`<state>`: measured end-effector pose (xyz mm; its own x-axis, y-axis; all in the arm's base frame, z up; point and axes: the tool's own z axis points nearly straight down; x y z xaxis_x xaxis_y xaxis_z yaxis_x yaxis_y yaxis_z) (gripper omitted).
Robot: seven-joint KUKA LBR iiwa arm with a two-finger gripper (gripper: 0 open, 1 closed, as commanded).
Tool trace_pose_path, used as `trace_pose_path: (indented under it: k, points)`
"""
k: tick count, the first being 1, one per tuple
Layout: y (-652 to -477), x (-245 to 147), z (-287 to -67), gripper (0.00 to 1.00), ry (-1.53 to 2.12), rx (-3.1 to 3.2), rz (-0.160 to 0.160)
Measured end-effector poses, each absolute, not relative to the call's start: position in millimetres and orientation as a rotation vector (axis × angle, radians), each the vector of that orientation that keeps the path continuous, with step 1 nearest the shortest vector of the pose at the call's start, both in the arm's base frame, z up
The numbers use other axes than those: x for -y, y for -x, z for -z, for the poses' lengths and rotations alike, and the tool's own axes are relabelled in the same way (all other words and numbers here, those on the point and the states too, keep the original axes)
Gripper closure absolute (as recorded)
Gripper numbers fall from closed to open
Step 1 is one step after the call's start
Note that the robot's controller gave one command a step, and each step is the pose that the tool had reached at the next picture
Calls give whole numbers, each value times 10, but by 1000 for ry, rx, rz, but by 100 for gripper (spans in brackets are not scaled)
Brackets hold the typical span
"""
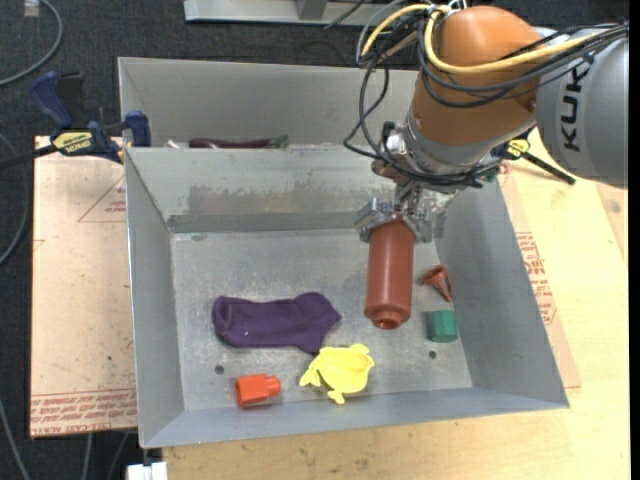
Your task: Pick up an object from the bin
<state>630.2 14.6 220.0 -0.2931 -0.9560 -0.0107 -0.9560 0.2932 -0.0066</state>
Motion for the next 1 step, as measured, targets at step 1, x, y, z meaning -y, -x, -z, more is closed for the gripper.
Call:
trace_pose_path:
  k: [1]
  points:
    - [-6120,-142,-2682,100,1806,-2550,-3]
